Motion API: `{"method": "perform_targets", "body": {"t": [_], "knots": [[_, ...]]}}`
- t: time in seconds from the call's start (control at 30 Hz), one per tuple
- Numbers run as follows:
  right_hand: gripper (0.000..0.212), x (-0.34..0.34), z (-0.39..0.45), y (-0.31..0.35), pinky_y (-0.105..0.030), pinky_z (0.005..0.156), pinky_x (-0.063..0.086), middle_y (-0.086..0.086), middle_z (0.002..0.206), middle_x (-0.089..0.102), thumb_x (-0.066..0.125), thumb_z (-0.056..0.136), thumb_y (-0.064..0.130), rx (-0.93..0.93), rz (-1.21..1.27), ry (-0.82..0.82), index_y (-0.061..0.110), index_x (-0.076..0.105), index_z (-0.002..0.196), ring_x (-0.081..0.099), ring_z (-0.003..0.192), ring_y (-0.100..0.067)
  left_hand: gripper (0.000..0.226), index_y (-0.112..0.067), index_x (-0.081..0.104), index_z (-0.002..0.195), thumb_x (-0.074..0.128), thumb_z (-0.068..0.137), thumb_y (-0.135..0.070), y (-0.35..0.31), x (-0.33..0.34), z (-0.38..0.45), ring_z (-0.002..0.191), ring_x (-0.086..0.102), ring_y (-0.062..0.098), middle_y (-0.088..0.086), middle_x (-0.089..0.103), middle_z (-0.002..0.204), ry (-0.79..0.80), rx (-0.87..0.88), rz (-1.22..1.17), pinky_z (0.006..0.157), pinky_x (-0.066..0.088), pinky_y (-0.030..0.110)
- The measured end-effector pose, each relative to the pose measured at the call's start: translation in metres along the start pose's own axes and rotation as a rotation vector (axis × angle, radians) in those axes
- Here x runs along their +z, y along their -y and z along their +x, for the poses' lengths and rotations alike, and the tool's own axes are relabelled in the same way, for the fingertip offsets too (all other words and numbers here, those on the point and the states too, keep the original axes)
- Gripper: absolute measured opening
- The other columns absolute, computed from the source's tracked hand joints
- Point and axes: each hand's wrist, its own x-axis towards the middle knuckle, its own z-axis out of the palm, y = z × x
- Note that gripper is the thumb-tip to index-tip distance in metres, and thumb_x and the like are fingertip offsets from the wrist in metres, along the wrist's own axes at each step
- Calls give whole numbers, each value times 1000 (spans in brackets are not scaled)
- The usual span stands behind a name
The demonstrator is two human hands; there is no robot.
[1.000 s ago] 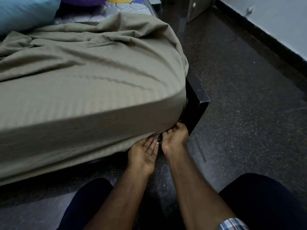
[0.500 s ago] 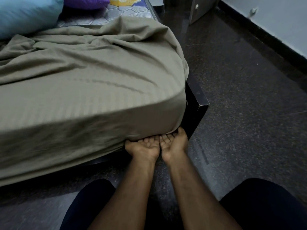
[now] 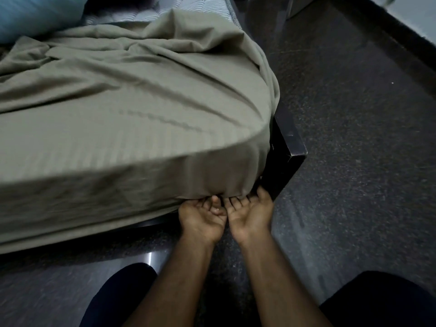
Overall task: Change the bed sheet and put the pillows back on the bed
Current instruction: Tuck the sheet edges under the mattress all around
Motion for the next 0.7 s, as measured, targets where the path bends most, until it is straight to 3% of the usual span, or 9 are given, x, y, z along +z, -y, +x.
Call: {"method": "perform_targets", "body": {"t": [0.1, 0.17, 0.2, 0.23, 0.3, 0.37, 0.47, 0.57, 0.7], "knots": [[25, -1, -18, 0, -35, 90, 51, -12, 104, 68, 46, 99, 16, -76, -341, -189, 6, 64, 114, 64, 97, -26, 22, -15, 57, 89, 38, 98, -21, 0, 1, -10, 48, 52, 9, 1, 65, 80, -53, 45, 198, 45, 29, 17], [17, 6, -40, 7, -31, 73, 48, -6, 86, 70, 56, 87, 15, -141, -928, -217, 10, 70, 94, 63, 85, -24, 31, -10, 62, 92, 36, 102, -24, -4, 7, -30, 45, 54, 11, 8, 71, 89, -140, 100, 518, 39, 29, 16], [17, 12, -55, 11, -28, 69, 45, -4, 87, 72, 56, 86, 16, -143, -1272, -162, 13, 72, 91, 64, 86, -24, 32, -8, 64, 91, 38, 101, -24, -6, 11, -41, 48, 58, 14, 13, 73, 93, -149, 124, 660, 41, 33, 18], [19, 19, -71, 15, -27, 69, 43, -3, 94, 73, 56, 88, 18, -154, -1556, -95, 16, 73, 97, 65, 90, -25, 30, -9, 68, 88, 44, 97, -25, -11, 17, -54, 58, 64, 20, 16, 74, 95, -149, 158, 797, 48, 42, 22], [25, 42, -107, 29, -28, 76, 44, -6, 111, 71, 55, 91, 22, -269, -1893, 35, 19, 69, 111, 65, 104, -28, 31, -15, 75, 83, 55, 79, -39, -20, 28, -76, 84, 71, 28, 13, 76, 98, -121, 241, 1102, 75, 57, 38], [33, 74, -141, 42, -33, 91, 46, -11, 123, 65, 55, 91, 18, -426, -1992, 132, 13, 62, 123, 59, 116, -29, 40, -22, 78, 86, 52, 71, -48, -27, 37, -100, 95, 71, 28, 7, 77, 96, -99, 299, 1294, 90, 55, 45], [55, 128, -185, 70, -40, 115, 36, -20, 144, 50, 53, 88, 19, -531, -2034, 227, 0, 50, 141, 43, 138, -35, 33, -18, 78, 101, 55, 86, -36, -52, 100, -189, 100, 69, 23, 4, 76, 103, -64, 451, 1331, 94, 54, 40], [70, 185, -230, 104, -44, 117, 33, -22, 150, 43, 40, 84, 34, -541, -2099, 282, -1, 45, 144, 37, 142, -37, 32, -12, 64, 128, 56, 98, -16, -75, 154, -258, 118, 61, 21, 6, 67, 127, -98, 557, 1347, 105, 46, 35], [72, 254, -282, 155, -39, 116, 34, -17, 151, 43, 41, 82, 36, -453, -2195, 392, 5, 43, 147, 39, 141, -32, 44, -14, 51, 141, 57, 98, -17, -100, 218, -321, 128, 54, 22, 5, 57, 140, -89, 573, 1467, 106, 39, 28]]}}
